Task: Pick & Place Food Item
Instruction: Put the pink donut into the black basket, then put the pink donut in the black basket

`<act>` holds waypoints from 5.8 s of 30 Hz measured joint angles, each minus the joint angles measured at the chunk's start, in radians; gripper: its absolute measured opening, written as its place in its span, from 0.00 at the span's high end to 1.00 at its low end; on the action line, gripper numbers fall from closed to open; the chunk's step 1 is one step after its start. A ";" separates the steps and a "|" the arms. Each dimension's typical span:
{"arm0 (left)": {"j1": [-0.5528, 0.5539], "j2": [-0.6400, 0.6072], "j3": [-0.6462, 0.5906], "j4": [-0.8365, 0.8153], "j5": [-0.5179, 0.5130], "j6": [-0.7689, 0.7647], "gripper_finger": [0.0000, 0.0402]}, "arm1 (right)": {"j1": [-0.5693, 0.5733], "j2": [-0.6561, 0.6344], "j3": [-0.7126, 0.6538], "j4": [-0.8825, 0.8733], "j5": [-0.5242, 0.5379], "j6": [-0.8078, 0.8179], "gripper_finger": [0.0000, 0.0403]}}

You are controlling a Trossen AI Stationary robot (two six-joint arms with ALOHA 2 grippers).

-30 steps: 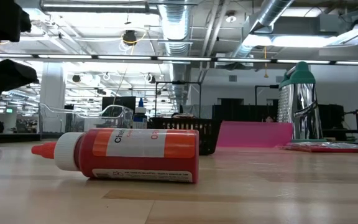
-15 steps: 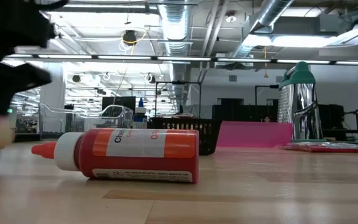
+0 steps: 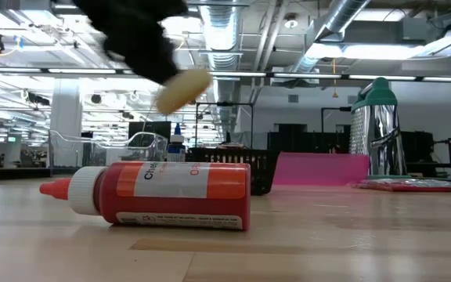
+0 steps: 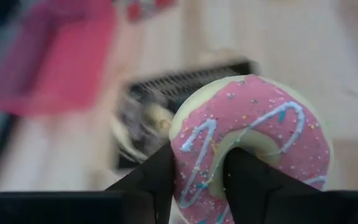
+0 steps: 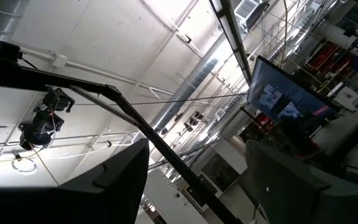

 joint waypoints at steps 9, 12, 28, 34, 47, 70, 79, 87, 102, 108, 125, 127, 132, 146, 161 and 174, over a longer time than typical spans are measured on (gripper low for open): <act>0.153 0.261 0.173 0.019 -0.018 0.170 0.67 | 0.001 -0.002 0.047 -0.020 -0.004 -0.060 0.36; 0.140 0.327 0.211 0.017 -0.025 0.192 0.67 | 0.014 -0.002 0.085 -0.060 -0.007 -0.089 0.36; 0.113 0.374 0.242 -0.006 -0.124 0.215 0.60 | 0.057 0.000 0.190 -0.228 0.000 -0.106 0.36; 0.113 0.369 0.242 -0.021 -0.124 0.216 0.54 | 0.081 0.000 0.190 -0.230 0.000 -0.106 0.36; 0.111 0.365 0.241 -0.039 -0.076 0.214 0.52 | 0.092 0.023 0.190 -0.215 0.004 -0.103 0.36; 0.130 0.286 0.241 -0.068 -0.034 0.181 0.52 | 0.092 0.045 0.190 -0.188 0.003 -0.104 0.36; 0.130 0.107 0.241 -0.134 -0.035 0.017 0.52 | 0.092 0.042 0.190 -0.248 0.017 -0.065 0.36; 0.116 -0.023 0.207 -0.182 0.178 -0.049 0.52 | 0.083 0.037 0.190 -0.352 0.051 0.025 0.36; -0.005 -0.056 0.146 -0.186 0.179 -0.109 0.53 | 0.060 0.126 0.206 -0.982 -0.099 0.697 0.36; -0.059 -0.148 0.146 -0.226 0.079 -0.135 0.53 | 0.025 0.244 0.292 -1.531 -0.419 0.889 0.36; -0.182 -0.235 0.146 -0.252 -0.072 -0.158 0.53 | -0.052 0.628 0.299 -1.696 -0.551 0.787 0.36; -0.182 -0.236 0.146 -0.259 -0.083 -0.159 0.53 | -0.058 0.667 0.299 -1.673 -0.552 0.787 0.36; -0.178 -0.241 0.147 -0.282 -0.039 -0.155 0.53 | -0.079 0.667 0.301 -1.472 -0.498 0.794 0.36; 0.046 0.134 0.135 0.090 0.525 -0.018 0.71 | -0.135 0.521 0.301 -1.530 -0.364 0.825 0.36; 0.110 0.279 0.178 0.139 0.596 -0.054 0.99 | -0.124 0.481 0.301 -1.534 -0.355 0.843 0.36; 0.147 0.285 0.179 0.102 0.628 -0.070 1.00 | -0.110 0.481 0.301 -1.534 -0.340 0.845 0.36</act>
